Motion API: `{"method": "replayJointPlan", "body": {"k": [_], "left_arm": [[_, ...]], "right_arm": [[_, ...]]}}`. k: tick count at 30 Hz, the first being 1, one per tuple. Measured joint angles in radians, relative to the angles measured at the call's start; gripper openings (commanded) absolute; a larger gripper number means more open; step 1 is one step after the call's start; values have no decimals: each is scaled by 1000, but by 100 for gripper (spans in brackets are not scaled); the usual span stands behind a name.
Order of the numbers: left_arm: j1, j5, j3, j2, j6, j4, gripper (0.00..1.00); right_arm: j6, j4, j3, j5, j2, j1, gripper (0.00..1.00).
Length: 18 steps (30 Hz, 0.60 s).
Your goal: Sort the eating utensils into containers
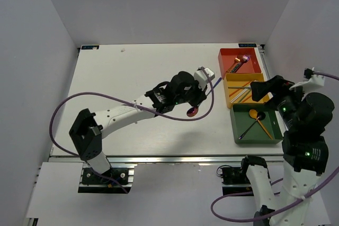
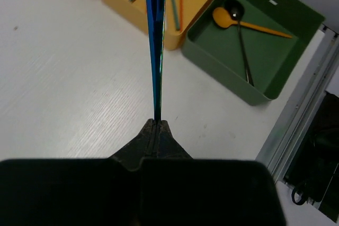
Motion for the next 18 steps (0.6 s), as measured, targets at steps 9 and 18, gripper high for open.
{"method": "replayJointPlan", "body": {"k": [9, 18], "left_arm": [[0, 237, 103, 196, 61, 193, 0], [-1, 364, 288, 373, -95, 496, 0]], "right_arm": [[29, -65, 130, 153, -50, 0, 89], [40, -114, 138, 203, -51, 0, 89]]}}
